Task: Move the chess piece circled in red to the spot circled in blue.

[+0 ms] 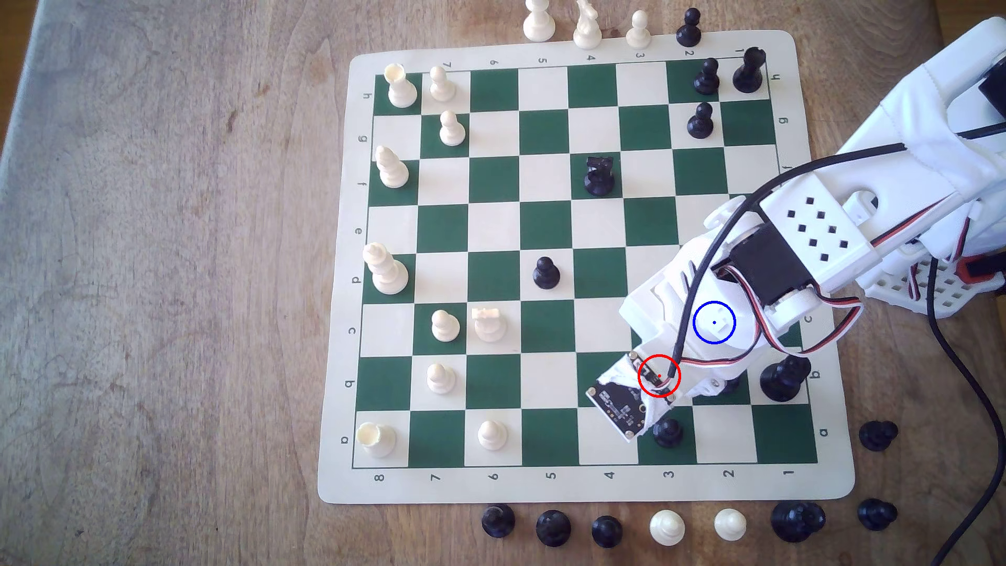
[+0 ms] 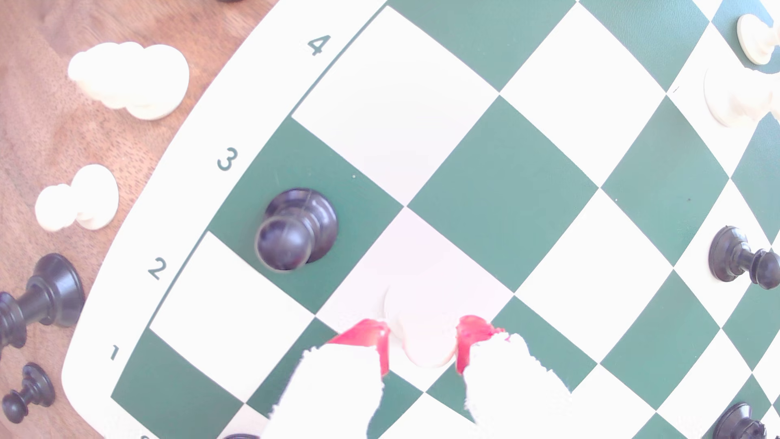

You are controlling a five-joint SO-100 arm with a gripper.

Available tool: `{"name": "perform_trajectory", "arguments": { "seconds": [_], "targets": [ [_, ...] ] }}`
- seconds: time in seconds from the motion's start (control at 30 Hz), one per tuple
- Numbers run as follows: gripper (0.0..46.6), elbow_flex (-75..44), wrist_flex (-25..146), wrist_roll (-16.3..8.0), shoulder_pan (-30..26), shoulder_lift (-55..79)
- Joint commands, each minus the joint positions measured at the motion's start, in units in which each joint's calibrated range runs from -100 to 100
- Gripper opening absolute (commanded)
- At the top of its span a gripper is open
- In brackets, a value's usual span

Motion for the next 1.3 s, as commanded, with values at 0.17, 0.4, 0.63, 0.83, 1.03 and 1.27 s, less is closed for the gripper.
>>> {"name": "perform_trajectory", "arguments": {
  "seconds": [0.17, 0.4, 0.63, 0.83, 1.03, 1.27],
  "targets": [
    [4.7, -3.24, 1.64, 0.1, -0.08, -0.9],
    [0.5, -9.95, 7.54, -0.29, 0.47, -1.58],
    [0.5, -19.83, 16.06, -0.98, 0.94, -3.45],
    [0.5, -14.57, 18.1, -0.88, 4.22, -13.21],
    [0.5, -7.41, 23.18, -1.22, 4.61, -22.8],
    [0.5, 4.29, 22.69, -2.78, 3.83, -30.78]
  ]
}}
